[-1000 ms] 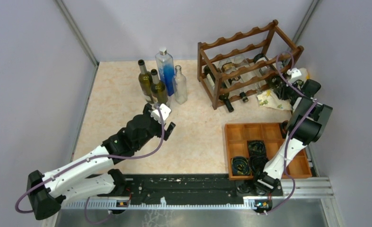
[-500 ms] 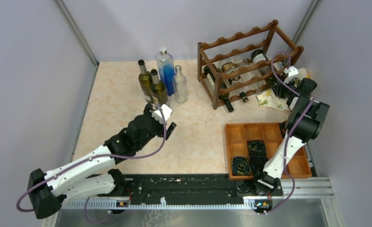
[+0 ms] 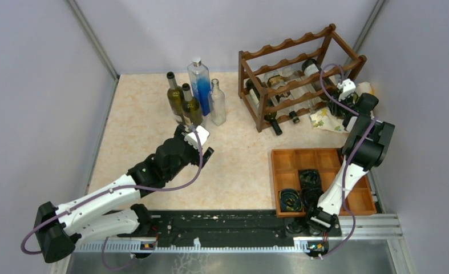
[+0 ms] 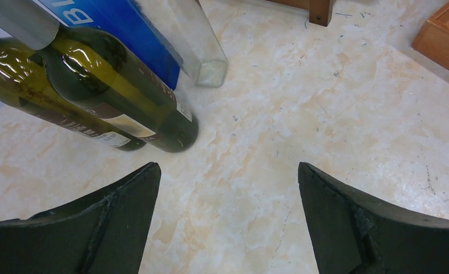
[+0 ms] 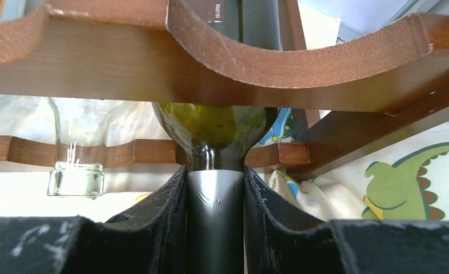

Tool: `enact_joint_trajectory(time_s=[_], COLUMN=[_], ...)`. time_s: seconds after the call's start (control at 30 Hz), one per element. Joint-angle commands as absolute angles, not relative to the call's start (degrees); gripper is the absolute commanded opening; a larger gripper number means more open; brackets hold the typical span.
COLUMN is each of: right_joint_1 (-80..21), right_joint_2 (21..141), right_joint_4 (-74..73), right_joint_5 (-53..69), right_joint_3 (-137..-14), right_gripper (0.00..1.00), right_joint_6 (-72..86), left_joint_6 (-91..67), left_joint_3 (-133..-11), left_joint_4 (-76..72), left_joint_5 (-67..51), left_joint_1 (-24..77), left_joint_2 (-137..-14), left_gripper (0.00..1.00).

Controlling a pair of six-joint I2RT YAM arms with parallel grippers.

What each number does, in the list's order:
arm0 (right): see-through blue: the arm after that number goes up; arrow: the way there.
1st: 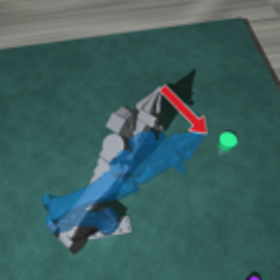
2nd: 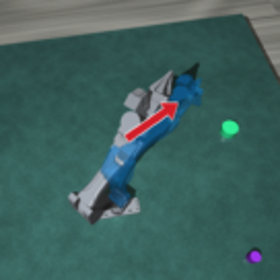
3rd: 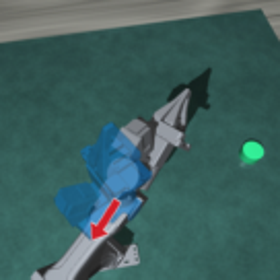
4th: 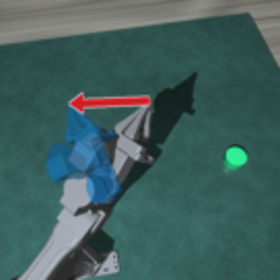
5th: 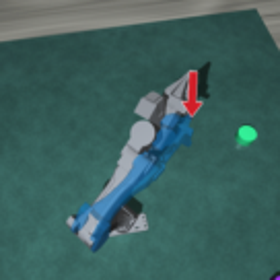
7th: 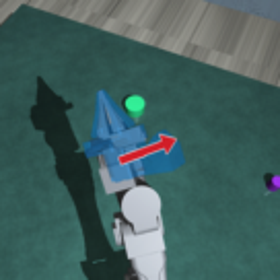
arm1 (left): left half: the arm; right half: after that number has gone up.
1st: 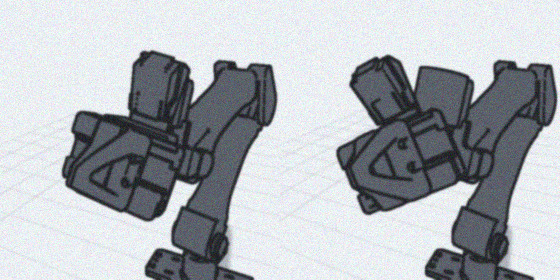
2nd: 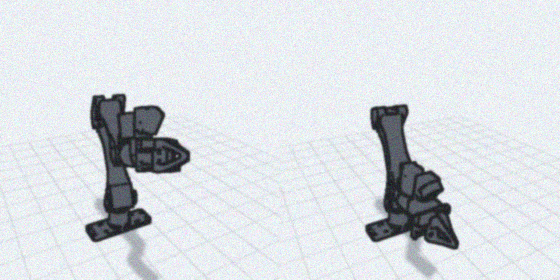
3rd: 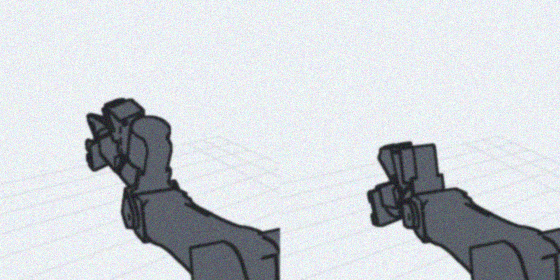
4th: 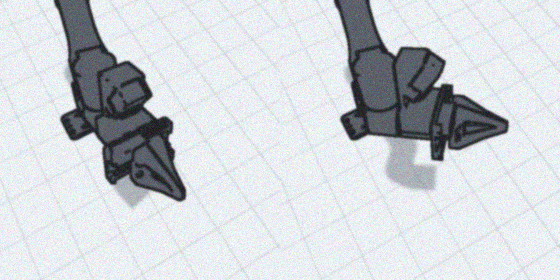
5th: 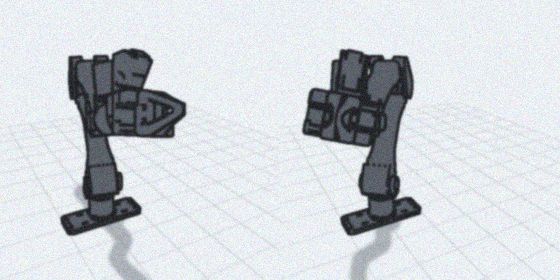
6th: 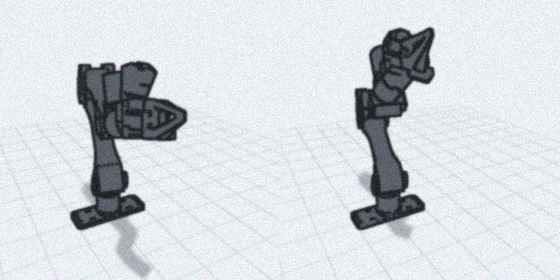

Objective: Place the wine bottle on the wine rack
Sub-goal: Place the wine bottle in the wine rack.

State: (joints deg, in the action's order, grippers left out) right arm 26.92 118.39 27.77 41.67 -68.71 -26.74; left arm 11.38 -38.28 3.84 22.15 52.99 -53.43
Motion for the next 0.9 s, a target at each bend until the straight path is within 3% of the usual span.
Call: enact_joint_trajectory(time_s=[0.0,0.87], right_joint_1=[26.13,22.76], right_joint_2=[117.99,120.34], right_joint_4=[34.54,37.29], right_joint_5=[41.84,37.78], right_joint_3=[-71.79,-74.39], right_gripper=[0.0,0.0], right_joint_6=[-30.22,-32.84], left_joint_6=[11.96,12.3], left_joint_3=[-37.78,-37.71], left_joint_4=[2.2,1.8], left_joint_5=[22.83,23.41], left_joint_1=[52.73,52.73], left_joint_2=[-53.55,-54.61], left_gripper=[0.96,0.96])
